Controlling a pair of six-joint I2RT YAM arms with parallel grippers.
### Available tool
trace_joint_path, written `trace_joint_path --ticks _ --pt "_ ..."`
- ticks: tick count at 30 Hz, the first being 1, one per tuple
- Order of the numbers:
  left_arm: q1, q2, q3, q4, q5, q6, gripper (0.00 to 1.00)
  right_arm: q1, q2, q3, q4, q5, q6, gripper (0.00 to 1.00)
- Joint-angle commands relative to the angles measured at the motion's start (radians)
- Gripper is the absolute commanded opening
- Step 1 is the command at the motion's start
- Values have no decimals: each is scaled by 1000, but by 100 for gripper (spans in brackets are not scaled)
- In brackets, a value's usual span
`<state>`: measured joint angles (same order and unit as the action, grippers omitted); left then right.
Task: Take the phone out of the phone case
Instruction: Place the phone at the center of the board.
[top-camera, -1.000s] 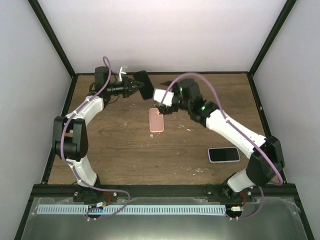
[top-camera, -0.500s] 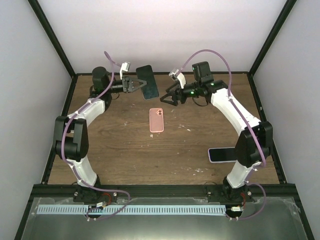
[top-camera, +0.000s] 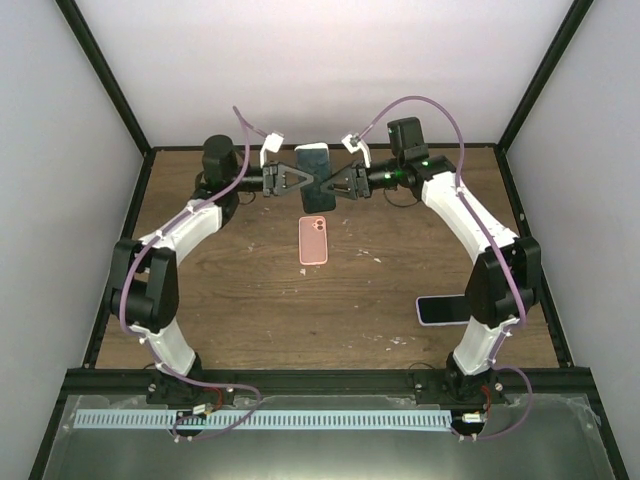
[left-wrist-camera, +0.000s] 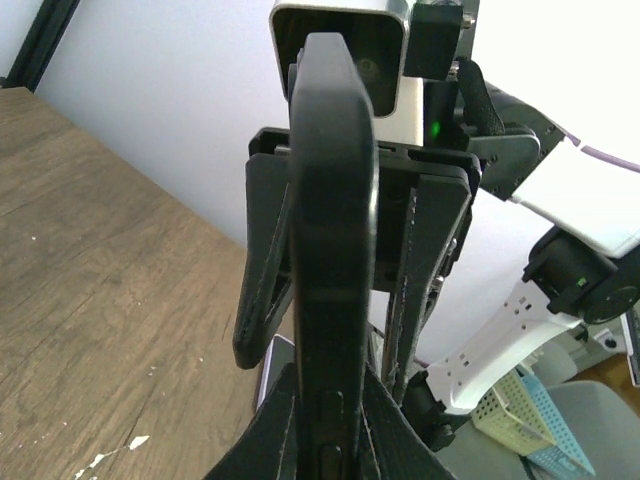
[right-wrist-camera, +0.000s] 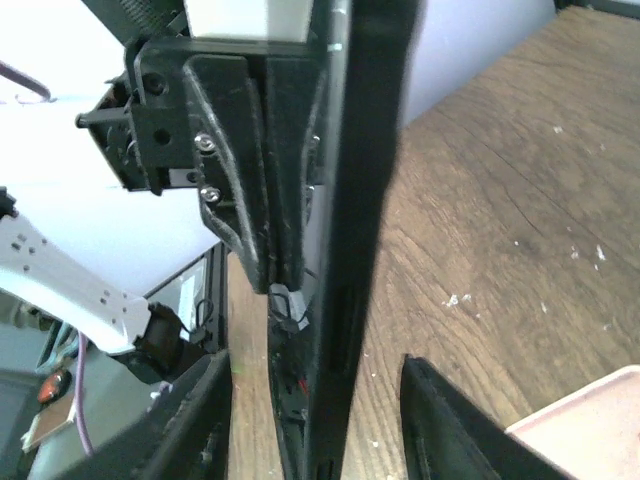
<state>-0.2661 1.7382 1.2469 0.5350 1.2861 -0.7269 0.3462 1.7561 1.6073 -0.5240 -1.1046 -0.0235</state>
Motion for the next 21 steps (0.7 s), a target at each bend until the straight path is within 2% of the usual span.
trace_joint_path --ticks 1,7,10,14,16,17,18,19,21 --pt "-14 -49 0 -67 8 140 0 -9 12 44 16 -85 26 37" --pt "-20 -62 -5 -238 -22 279 2 -11 17 24 33 -102 39 14" --pt "-22 -75 2 -346 -55 375 19 -14 17 9 39 -104 46 2" --pt "-18 -99 17 -493 -100 480 37 -27 16 -24 40 -111 54 1" --pt "-5 -116 27 -582 -128 545 52 -36 13 -49 38 -115 52 1" --pt "3 -127 30 -626 -148 586 63 -40 11 -62 39 -115 52 1" --pt "15 -138 29 -664 -167 613 78 -47 10 -78 36 -115 54 1" --pt "27 -151 26 -694 -185 633 96 -53 9 -93 36 -113 55 1" --pt "60 -176 13 -733 -221 649 100 -70 12 -133 31 -101 55 1"
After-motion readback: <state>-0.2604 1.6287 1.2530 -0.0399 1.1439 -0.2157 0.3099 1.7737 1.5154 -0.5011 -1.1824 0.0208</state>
